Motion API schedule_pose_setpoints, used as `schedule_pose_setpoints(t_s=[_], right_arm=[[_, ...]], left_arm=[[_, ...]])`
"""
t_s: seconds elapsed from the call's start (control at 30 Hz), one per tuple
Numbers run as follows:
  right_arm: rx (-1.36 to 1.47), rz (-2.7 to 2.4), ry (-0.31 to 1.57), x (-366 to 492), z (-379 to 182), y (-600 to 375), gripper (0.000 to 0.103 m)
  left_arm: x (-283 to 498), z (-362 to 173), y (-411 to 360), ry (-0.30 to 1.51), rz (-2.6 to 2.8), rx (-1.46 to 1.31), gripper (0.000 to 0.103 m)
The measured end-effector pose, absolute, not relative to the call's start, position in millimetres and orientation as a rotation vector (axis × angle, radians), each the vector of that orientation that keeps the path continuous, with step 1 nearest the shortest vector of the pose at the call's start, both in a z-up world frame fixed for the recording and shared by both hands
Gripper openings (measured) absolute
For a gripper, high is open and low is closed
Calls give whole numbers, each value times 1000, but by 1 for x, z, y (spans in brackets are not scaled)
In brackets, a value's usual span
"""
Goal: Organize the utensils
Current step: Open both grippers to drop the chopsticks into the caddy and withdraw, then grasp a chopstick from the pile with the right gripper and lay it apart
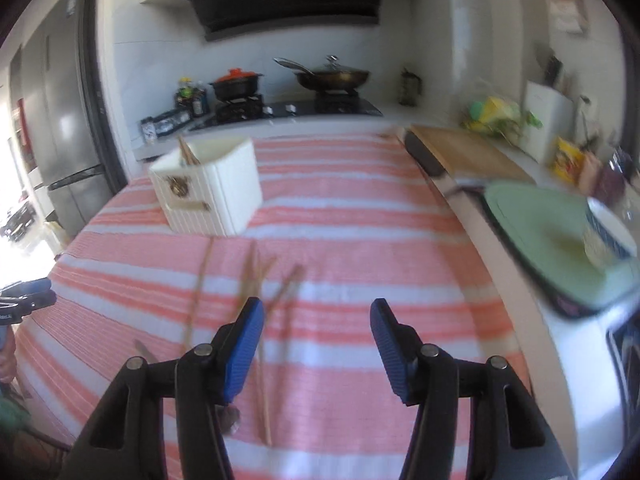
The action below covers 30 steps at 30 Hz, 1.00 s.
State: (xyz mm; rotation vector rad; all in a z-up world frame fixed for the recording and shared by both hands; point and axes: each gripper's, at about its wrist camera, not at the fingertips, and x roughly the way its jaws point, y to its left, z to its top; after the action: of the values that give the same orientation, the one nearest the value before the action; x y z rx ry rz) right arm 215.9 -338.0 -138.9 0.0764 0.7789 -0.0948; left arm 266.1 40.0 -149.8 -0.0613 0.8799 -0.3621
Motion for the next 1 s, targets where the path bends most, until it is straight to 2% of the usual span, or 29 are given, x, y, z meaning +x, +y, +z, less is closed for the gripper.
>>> schedule_pose_setpoints(t_s=[0.17, 0.43, 0.57, 0.63, 0.67, 0.83, 0.9, 0.93, 0.97, 1.0], right_arm=[[134, -175, 848, 192, -187, -355, 56], [108, -33, 791, 201, -169, -330, 56], [122, 121, 851, 231, -167, -317, 55], [102, 181, 893, 249, -173, -307, 48], [89, 200, 916, 260, -177, -303, 41], [133, 243, 1032, 296, -206, -300, 25], [156, 241, 1057, 302, -214, -302, 8], [167, 233, 1056, 303, -213, -304, 6], [185, 227, 1058, 303, -212, -306, 6], [198, 206, 1046, 302, -210, -309, 6]], left_arm=[[265, -143, -11, 846, -491, 100, 85], [291, -142, -52, 872, -473, 30, 85], [309, -152, -75, 914, -453, 22, 84], [322, -158, -84, 950, -430, 24, 84], [328, -161, -88, 965, -414, 29, 81], [356, -177, -108, 1020, -341, 60, 78], [364, -185, -115, 1037, -308, 89, 74], [367, -189, -119, 1047, -292, 106, 65], [369, -193, -122, 1055, -282, 116, 49], [370, -195, -124, 1058, -277, 124, 43]])
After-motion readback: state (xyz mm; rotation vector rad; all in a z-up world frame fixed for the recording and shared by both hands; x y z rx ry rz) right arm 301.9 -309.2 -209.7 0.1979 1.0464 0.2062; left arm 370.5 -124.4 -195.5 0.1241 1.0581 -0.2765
